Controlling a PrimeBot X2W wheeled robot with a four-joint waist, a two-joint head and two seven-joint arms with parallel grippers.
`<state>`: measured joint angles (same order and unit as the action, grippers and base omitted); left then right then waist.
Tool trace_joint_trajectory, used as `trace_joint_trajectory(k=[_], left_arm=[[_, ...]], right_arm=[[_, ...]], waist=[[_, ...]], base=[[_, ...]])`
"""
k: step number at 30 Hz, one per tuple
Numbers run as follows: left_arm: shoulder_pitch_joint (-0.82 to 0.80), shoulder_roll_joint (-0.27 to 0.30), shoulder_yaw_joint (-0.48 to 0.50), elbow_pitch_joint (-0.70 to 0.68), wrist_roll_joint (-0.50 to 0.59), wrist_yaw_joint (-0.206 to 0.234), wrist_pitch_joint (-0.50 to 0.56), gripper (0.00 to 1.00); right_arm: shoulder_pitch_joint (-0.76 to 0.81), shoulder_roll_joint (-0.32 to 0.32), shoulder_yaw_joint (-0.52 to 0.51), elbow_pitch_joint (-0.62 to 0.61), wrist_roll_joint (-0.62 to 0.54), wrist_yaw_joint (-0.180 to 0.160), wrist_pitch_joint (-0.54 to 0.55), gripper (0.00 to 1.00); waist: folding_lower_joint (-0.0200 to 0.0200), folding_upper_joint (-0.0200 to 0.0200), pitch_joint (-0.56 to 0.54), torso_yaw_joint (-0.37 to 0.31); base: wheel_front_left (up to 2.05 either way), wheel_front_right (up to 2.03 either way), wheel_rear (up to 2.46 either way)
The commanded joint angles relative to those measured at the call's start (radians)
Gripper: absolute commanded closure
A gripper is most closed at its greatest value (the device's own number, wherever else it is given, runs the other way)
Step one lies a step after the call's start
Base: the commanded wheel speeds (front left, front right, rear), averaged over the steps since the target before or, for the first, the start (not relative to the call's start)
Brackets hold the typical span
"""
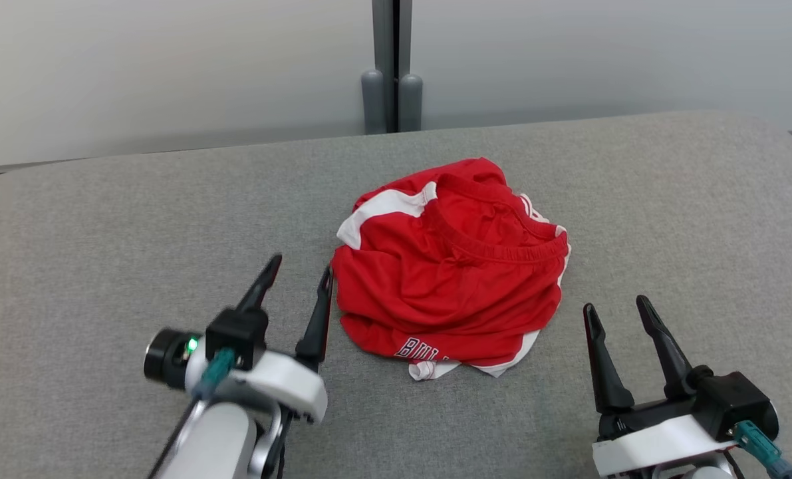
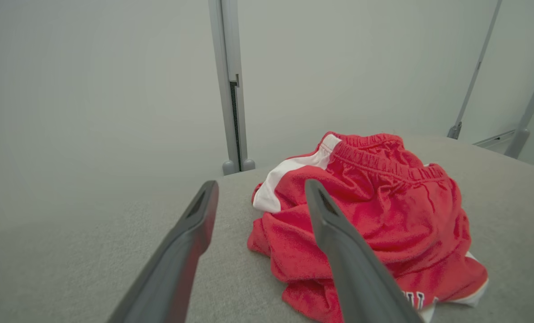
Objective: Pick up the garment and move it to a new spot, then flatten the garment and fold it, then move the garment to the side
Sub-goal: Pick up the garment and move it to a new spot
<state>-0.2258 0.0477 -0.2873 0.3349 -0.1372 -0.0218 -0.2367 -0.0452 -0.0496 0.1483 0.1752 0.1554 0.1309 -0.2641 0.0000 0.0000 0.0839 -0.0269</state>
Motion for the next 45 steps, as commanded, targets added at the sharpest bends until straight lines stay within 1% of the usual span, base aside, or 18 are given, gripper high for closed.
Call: trace_joint_trajectory(k=[1, 4, 7, 10, 12, 13, 16, 19, 25, 27, 29, 30, 31, 32, 35, 37, 45], left_arm=[[-0.081, 0.004, -0.035, 0.029, -0.030, 0.021, 0.035, 0.00], [-0.206, 0.004, -0.128, 0.068, -0.089, 0.047, 0.106, 0.00], [-0.309, 0.006, -0.212, 0.085, -0.127, 0.067, 0.124, 0.00], [-0.384, 0.006, -0.264, 0.134, -0.148, 0.081, 0.135, 0.00], [-0.429, 0.006, -0.286, 0.179, -0.157, 0.091, 0.138, 0.00], [-0.429, 0.006, -0.286, 0.179, -0.157, 0.091, 0.138, 0.00], [-0.483, 0.005, -0.318, 0.249, -0.157, 0.102, 0.140, 0.00], [-0.528, 0.005, -0.343, 0.307, -0.179, 0.107, 0.131, 0.00], [-0.590, 0.005, -0.385, 0.434, -0.193, 0.142, 0.118, 0.00], [-0.594, 0.005, -0.393, 0.470, -0.205, 0.138, 0.120, 0.00], [-0.592, 0.005, -0.405, 0.502, -0.222, 0.124, 0.131, 0.00], [-0.591, 0.005, -0.411, 0.517, -0.230, 0.116, 0.135, 0.29], [-0.589, 0.005, -0.416, 0.529, -0.241, 0.108, 0.138, 0.76], [-0.586, 0.004, -0.420, 0.538, -0.258, 0.094, 0.147, 1.00], [-0.572, 0.005, -0.429, 0.543, -0.319, 0.050, 0.160, 1.00], [-0.567, 0.004, -0.442, 0.539, -0.349, 0.036, 0.156, 1.00], [-0.564, 0.005, -0.501, 0.555, -0.433, 0.034, 0.139, 1.00]], right_arm=[[-0.023, -0.003, -0.002, 0.004, -0.005, 0.000, 0.000, 0.00], [-0.040, -0.002, -0.010, 0.009, -0.008, 0.000, 0.000, 0.00], [-0.063, -0.002, -0.003, 0.015, -0.008, 0.000, 0.000, 0.00], [-0.076, -0.002, -0.002, 0.021, 0.002, 0.000, 0.000, 0.00], [-0.082, -0.002, 0.000, 0.025, 0.010, 0.000, 0.000, 0.00], [-0.082, -0.002, 0.000, 0.025, 0.010, 0.000, 0.000, 0.00], [-0.092, -0.002, 0.004, 0.032, 0.020, 0.000, 0.000, 0.00], [-0.098, -0.002, 0.007, 0.035, 0.026, 0.000, 0.000, 0.00], [-0.104, -0.002, 0.024, 0.042, 0.044, 0.000, 0.000, 0.00], [-0.103, -0.002, 0.020, 0.039, 0.048, 0.000, 0.000, 0.00], [-0.097, -0.001, 0.017, 0.039, 0.052, 0.000, 0.000, 0.00], [-0.094, -0.002, 0.018, 0.041, 0.054, 0.000, 0.000, 0.00], [-0.092, -0.002, 0.019, 0.043, 0.054, 0.000, 0.000, 0.00], [-0.091, -0.002, 0.020, 0.044, 0.056, 0.000, 0.000, 0.00], [-0.094, -0.002, 0.022, 0.044, 0.061, 0.000, 0.000, 0.00], [-0.100, -0.002, 0.028, 0.043, 0.062, 0.000, 0.000, 0.00], [-0.114, -0.002, 0.043, 0.049, 0.068, 0.000, -0.001, 0.00]], waist=[[0.0000, 0.0000, 0.043, -0.034], [0.0000, 0.0000, 0.083, -0.061], [0.0000, 0.0000, 0.120, -0.089], [0.0000, 0.0000, 0.142, -0.115], [0.0000, 0.0000, 0.152, -0.129], [0.0000, 0.0000, 0.152, -0.129], [0.0000, 0.0000, 0.166, -0.143], [0.0000, 0.0000, 0.174, -0.149], [0.0000, 0.0000, 0.181, -0.153], [0.0000, 0.0000, 0.180, -0.146], [0.0000, 0.0000, 0.176, -0.135], [0.0000, 0.0000, 0.174, -0.131], [0.0000, 0.0000, 0.171, -0.126], [0.0000, 0.0000, 0.169, -0.122], [0.0000, 0.0000, 0.163, -0.109], [0.0000, 0.0000, 0.160, -0.105], [0.0000, 0.0000, 0.151, -0.129]], base=[[0.00, 0.00, 0.00], [0.00, 0.00, 0.00], [0.00, 0.00, 0.00], [0.00, 0.00, 0.00], [0.00, 0.00, 0.00], [0.00, 0.00, 0.00], [0.00, 0.00, 0.00], [0.00, 0.00, 0.00], [0.00, 0.00, 0.00], [0.00, 0.00, 0.00], [0.00, 0.00, 0.00], [0.00, 0.00, 0.00], [0.00, 0.00, 0.00], [0.00, 0.00, 0.00], [0.00, 0.00, 0.00], [0.00, 0.00, 0.00], [0.00, 0.00, 0.00]])
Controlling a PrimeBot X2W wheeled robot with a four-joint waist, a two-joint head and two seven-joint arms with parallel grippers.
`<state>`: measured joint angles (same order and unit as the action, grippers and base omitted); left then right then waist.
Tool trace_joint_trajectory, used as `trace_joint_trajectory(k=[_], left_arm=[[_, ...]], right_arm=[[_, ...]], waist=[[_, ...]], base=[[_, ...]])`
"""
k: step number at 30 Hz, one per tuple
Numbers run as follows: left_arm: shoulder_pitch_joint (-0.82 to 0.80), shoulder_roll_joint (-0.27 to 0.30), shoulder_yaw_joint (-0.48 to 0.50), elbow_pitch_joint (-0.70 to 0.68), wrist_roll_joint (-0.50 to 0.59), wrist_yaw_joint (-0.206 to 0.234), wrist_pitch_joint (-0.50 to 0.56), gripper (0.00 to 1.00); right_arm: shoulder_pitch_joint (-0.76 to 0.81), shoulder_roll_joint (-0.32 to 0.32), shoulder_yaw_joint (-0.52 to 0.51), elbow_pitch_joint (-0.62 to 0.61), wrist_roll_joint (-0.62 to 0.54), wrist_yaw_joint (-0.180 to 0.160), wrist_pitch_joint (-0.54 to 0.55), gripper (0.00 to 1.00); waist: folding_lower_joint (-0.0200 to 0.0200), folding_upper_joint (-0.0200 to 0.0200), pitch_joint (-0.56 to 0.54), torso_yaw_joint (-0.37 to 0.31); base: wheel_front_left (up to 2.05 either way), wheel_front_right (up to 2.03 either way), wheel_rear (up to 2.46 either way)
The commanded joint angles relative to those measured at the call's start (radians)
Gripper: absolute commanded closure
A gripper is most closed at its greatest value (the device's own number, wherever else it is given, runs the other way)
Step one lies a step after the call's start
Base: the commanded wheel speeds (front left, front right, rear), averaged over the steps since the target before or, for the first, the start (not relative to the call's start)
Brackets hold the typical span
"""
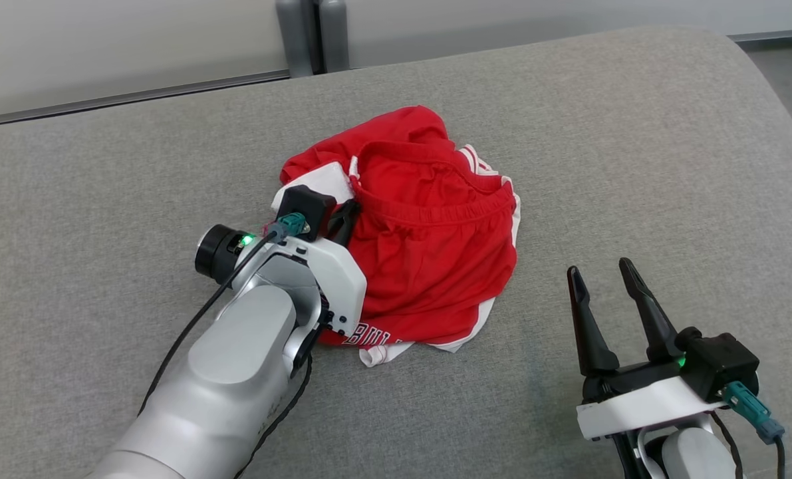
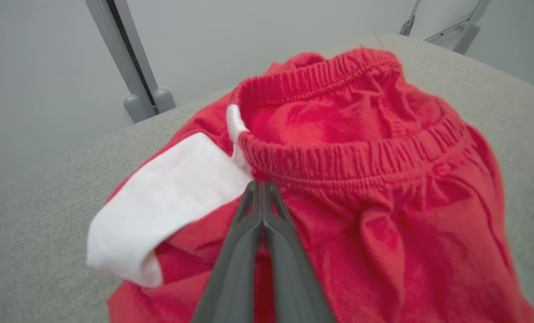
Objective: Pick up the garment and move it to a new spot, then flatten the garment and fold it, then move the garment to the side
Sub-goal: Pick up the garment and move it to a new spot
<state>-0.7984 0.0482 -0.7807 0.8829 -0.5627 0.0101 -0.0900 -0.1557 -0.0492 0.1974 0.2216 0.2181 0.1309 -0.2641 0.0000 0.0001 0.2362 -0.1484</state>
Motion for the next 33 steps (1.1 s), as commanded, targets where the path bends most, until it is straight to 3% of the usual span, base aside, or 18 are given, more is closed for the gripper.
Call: trace_joint_trajectory(k=[1, 8, 12, 23, 25, 33], left_arm=[[0.008, 0.004, -0.015, 0.011, -0.013, 0.002, -0.014, 1.00], [-0.036, 0.004, -0.028, 0.013, 0.009, 0.026, -0.146, 1.00], [-0.052, 0.004, -0.013, -0.028, 0.024, 0.037, -0.170, 1.00], [-0.019, 0.057, 0.082, -0.368, 0.133, 0.092, -0.176, 1.00], [-0.019, 0.079, 0.100, -0.432, 0.150, 0.098, -0.176, 1.00], [-0.112, 0.294, 0.231, -0.663, 0.168, 0.127, -0.110, 1.00]], right_arm=[[0.000, -0.002, -0.008, 0.002, 0.005, 0.000, 0.000, 0.00], [0.026, -0.002, -0.027, 0.006, 0.008, 0.000, 0.000, 0.00], [0.036, -0.002, -0.035, 0.009, 0.011, 0.000, 0.000, 0.00], [0.056, -0.002, -0.042, 0.005, 0.013, 0.000, 0.000, 0.00], [0.067, -0.002, -0.049, 0.003, 0.008, 0.000, -0.001, 0.00], [0.095, -0.002, -0.071, 0.002, -0.003, 0.000, 0.000, 0.00]], waist=[[0.0000, -0.0001, -0.003, -0.011], [0.0000, -0.0001, -0.018, -0.021], [0.0000, -0.0001, -0.035, -0.015], [0.0000, -0.0001, -0.092, 0.014], [0.0000, -0.0001, -0.099, 0.027], [0.0000, -0.0001, -0.120, 0.123]], base=[[0.00, 0.00, 0.00], [0.00, 0.00, 0.00], [0.00, 0.00, 0.00], [0.00, 0.00, 0.00], [0.00, 0.00, 0.00], [0.00, 0.00, 0.00]])
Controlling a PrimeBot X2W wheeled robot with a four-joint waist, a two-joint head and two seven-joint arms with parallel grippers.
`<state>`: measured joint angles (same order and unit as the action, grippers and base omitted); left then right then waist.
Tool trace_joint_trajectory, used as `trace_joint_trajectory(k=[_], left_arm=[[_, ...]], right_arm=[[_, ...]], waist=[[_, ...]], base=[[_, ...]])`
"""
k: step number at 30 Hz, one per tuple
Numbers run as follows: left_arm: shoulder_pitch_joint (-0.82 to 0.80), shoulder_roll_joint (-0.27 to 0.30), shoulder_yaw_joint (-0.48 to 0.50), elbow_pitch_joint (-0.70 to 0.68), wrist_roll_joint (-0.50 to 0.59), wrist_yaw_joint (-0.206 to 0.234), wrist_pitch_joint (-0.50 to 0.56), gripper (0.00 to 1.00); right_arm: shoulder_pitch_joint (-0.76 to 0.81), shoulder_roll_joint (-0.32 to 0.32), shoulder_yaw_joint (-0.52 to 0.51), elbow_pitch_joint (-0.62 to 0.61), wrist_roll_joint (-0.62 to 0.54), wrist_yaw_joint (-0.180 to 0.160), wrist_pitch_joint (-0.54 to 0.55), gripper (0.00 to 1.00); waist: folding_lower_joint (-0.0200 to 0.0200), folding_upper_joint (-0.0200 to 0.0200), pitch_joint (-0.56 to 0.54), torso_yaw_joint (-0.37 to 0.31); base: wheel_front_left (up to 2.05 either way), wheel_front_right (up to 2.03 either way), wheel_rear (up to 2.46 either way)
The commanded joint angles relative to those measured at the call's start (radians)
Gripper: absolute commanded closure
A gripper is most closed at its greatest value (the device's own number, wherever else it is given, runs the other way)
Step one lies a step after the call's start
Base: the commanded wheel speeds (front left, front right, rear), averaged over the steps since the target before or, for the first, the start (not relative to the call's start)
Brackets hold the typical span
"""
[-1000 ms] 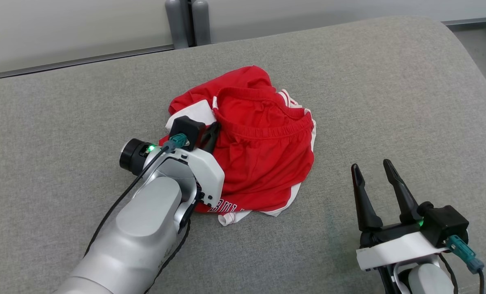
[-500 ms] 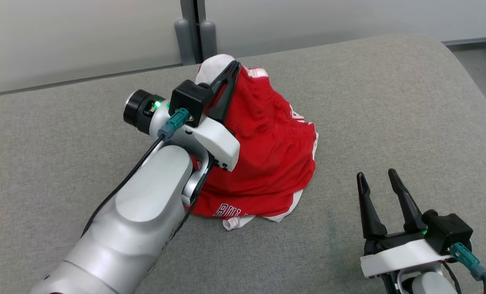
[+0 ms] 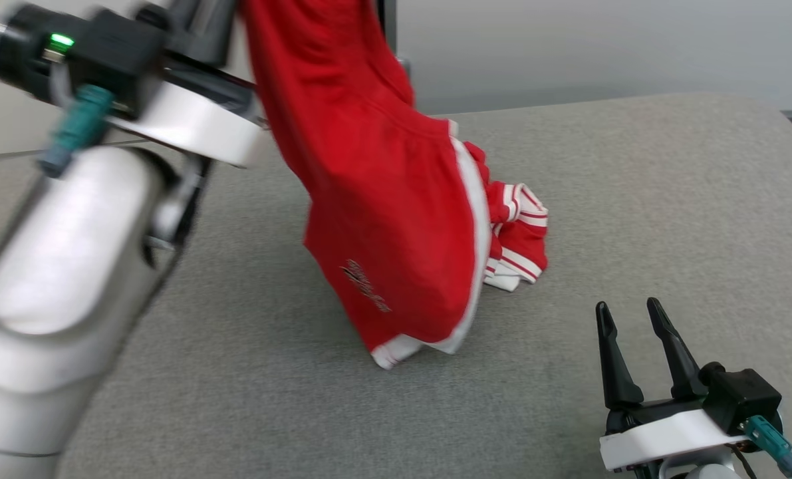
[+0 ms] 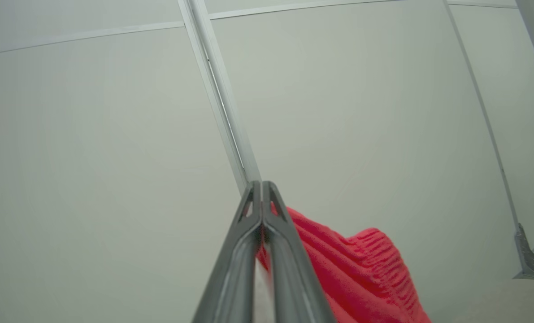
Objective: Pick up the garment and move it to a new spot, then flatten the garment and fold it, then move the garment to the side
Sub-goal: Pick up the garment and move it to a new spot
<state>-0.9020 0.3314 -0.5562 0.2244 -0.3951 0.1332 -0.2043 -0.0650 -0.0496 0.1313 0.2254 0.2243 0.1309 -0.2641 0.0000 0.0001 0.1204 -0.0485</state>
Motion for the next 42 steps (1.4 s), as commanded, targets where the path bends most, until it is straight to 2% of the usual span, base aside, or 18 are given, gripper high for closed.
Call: trace_joint_trajectory(k=[1, 10, 14, 16, 21, 23, 24, 30, 35, 39, 40, 41, 42], left_arm=[[-0.010, 0.039, 0.024, -0.023, -0.008, 0.006, 0.021, 1.00], [0.006, 0.307, 0.176, -0.106, 0.008, 0.049, 0.098, 1.00], [0.036, 0.391, 0.228, -0.090, 0.011, 0.072, 0.099, 1.00], [0.070, 0.410, 0.247, -0.068, -0.006, 0.079, 0.093, 1.00], [0.167, 0.394, 0.276, -0.001, -0.077, 0.066, 0.055, 1.00], [0.243, 0.365, 0.290, 0.087, -0.128, 0.057, 0.022, 1.00], [0.243, 0.365, 0.290, 0.087, -0.128, 0.057, 0.022, 1.00], [0.367, 0.268, 0.283, 0.323, -0.218, 0.030, 0.022, 1.00], [0.430, 0.165, 0.288, 0.486, -0.309, -0.036, 0.017, 1.00], [0.448, 0.120, 0.292, 0.553, -0.338, -0.080, -0.013, 1.00], [0.456, 0.109, 0.293, 0.561, -0.340, -0.081, -0.023, 0.89], [0.463, 0.104, 0.294, 0.565, -0.331, -0.071, -0.034, 0.00], [0.468, 0.105, 0.299, 0.563, -0.317, -0.054, -0.043, 0.00]], right_arm=[[0.004, -0.002, -0.007, -0.003, -0.008, 0.000, 0.000, 0.00], [0.009, -0.002, -0.017, -0.006, -0.023, 0.000, 0.000, 0.00], [0.002, -0.002, -0.022, -0.006, -0.031, 0.000, -0.001, 0.00], [-0.006, -0.002, -0.025, -0.008, -0.036, 0.000, 0.000, 0.00], [-0.019, -0.002, -0.026, -0.014, -0.047, 0.000, 0.000, 0.00], [-0.031, -0.002, -0.020, -0.017, -0.059, 0.000, 0.000, 0.00], [-0.031, -0.002, -0.020, -0.017, -0.059, 0.000, 0.000, 0.00], [-0.055, -0.002, -0.020, -0.022, -0.077, 0.000, -0.001, 0.00], [-0.063, -0.002, -0.022, -0.018, -0.072, 0.000, 0.000, 0.00], [-0.058, -0.002, -0.017, -0.015, -0.062, 0.000, 0.000, 0.00], [-0.058, -0.002, -0.021, -0.014, -0.061, 0.000, 0.000, 0.00], [-0.059, -0.002, -0.024, -0.014, -0.058, 0.000, 0.000, 0.00], [-0.060, -0.002, -0.024, -0.014, -0.058, 0.000, 0.000, 0.00]], waist=[[0.0000, -0.0001, -0.004, 0.035], [0.0000, -0.0001, 0.019, 0.142], [0.0000, -0.0001, 0.034, 0.180], [0.0000, -0.0001, 0.042, 0.194], [0.0000, -0.0001, 0.065, 0.213], [0.0000, -0.0001, 0.087, 0.218], [0.0000, -0.0001, 0.087, 0.218], [0.0000, -0.0001, 0.129, 0.205], [0.0000, -0.0001, 0.136, 0.176], [0.0000, -0.0001, 0.117, 0.153], [0.0000, -0.0001, 0.110, 0.147], [0.0000, -0.0001, 0.101, 0.140], [0.0000, -0.0001, 0.092, 0.133]], base=[[0.00, 0.00, 0.00], [0.00, 0.00, 0.00], [0.00, 0.00, 0.00], [0.00, 0.00, 0.00], [0.00, 0.00, 0.00], [0.00, 0.00, 0.00], [0.00, 0.00, 0.00], [0.00, 0.00, 0.00], [0.00, 0.00, 0.00], [0.00, 0.00, 0.00], [0.00, 0.00, 0.00], [0.00, 0.00, 0.00], [0.00, 0.00, 0.00]])
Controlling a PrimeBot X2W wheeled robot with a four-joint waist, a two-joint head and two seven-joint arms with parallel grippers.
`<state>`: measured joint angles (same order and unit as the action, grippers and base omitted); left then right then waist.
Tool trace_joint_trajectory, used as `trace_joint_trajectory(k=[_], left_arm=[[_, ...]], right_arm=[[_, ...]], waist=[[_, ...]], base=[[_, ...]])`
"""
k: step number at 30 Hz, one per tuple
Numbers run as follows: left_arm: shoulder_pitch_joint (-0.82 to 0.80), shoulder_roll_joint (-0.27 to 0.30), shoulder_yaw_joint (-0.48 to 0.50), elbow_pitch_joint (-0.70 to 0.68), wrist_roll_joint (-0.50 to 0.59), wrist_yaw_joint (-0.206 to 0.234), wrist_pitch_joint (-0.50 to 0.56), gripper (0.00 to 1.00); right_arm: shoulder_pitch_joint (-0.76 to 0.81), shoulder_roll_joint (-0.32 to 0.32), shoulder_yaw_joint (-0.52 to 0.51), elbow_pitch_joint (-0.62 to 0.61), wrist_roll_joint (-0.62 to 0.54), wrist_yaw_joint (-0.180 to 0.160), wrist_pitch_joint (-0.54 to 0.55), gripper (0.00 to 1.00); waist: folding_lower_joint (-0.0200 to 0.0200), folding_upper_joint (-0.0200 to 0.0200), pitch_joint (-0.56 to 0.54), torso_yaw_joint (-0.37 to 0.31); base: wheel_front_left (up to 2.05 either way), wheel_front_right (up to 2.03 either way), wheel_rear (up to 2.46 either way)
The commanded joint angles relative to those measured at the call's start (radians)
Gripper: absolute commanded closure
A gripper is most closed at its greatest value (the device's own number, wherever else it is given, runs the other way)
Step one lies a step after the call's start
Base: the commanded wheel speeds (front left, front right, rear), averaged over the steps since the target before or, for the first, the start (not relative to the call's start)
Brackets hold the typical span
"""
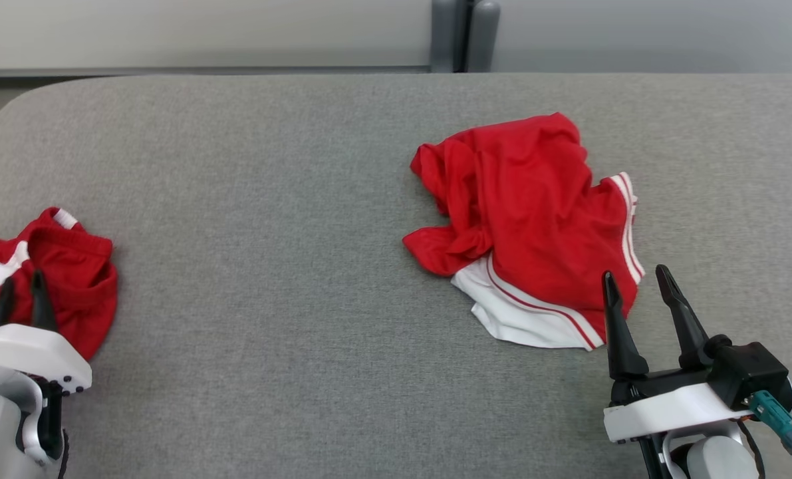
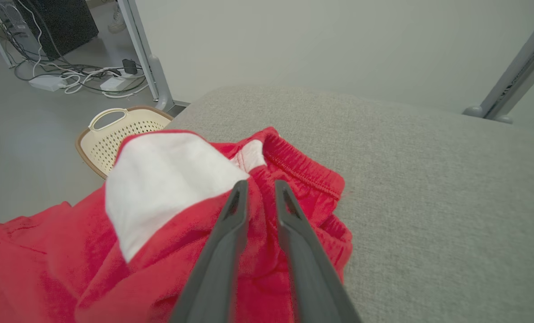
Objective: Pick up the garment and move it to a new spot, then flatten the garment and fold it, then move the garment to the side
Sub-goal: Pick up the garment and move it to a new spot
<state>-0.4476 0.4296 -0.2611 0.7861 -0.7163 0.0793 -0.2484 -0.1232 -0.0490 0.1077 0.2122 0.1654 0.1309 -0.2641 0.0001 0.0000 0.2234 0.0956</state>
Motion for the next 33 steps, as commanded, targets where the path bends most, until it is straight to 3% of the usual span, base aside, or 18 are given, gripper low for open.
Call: trace_joint_trajectory(k=[1, 3, 5, 7, 11, 15, 20, 27, 33], left_arm=[[0.019, 0.012, 0.005, -0.007, 0.025, 0.016, -0.009, 0.00], [0.027, 0.011, 0.017, -0.060, 0.072, 0.053, -0.017, 0.00], [0.054, 0.001, 0.063, -0.202, 0.154, 0.102, -0.018, 0.00], [0.130, -0.037, 0.121, -0.366, 0.238, 0.141, -0.015, 0.00], [0.257, -0.127, 0.189, -0.635, 0.405, 0.175, -0.016, 0.00], [0.372, -0.222, 0.185, -0.779, 0.514, 0.151, -0.016, 0.00], [0.473, -0.312, 0.176, -0.856, 0.592, 0.104, -0.016, 0.00], [0.572, -0.350, 0.153, -0.845, 0.648, 0.063, -0.016, 0.00], [0.609, -0.364, 0.154, -0.822, 0.680, 0.084, -0.016, 0.00]], right_arm=[[-0.004, -0.002, 0.002, -0.001, 0.001, 0.000, 0.000, 0.00], [-0.006, -0.003, 0.004, -0.004, 0.010, 0.000, 0.000, 0.00], [-0.003, -0.003, 0.002, -0.004, 0.022, 0.000, -0.001, 0.00], [-0.006, -0.003, -0.003, 0.002, 0.044, 0.000, 0.000, 0.00], [-0.021, -0.002, 0.002, 0.021, 0.064, 0.000, 0.000, 0.00], [-0.012, -0.003, 0.011, 0.026, 0.067, 0.000, -0.001, 0.00], [0.026, -0.003, 0.025, 0.039, 0.050, 0.000, -0.001, 0.00], [0.085, -0.003, 0.049, 0.047, 0.033, 0.000, 0.000, 0.00], [0.115, -0.002, 0.061, 0.046, 0.018, 0.000, 0.000, 0.00]], waist=[[-0.0001, 0.0000, -0.021, -0.021], [-0.0001, 0.0000, -0.041, -0.040], [-0.0001, 0.0000, -0.058, -0.059], [-0.0001, 0.0000, -0.066, -0.080], [-0.0001, 0.0000, -0.079, -0.124], [-0.0001, 0.0000, -0.097, -0.160], [-0.0001, 0.0000, -0.135, -0.195], [-0.0001, 0.0000, -0.182, -0.215], [-0.0001, 0.0000, -0.203, -0.207]], base=[[0.00, 0.00, 0.00], [0.00, 0.00, 0.00], [0.00, 0.00, 0.00], [0.00, 0.00, 0.00], [0.00, 0.00, 0.00], [0.00, 0.00, 0.00], [0.00, 0.00, 0.00], [0.00, 0.00, 0.00], [0.00, 0.00, 0.00]])
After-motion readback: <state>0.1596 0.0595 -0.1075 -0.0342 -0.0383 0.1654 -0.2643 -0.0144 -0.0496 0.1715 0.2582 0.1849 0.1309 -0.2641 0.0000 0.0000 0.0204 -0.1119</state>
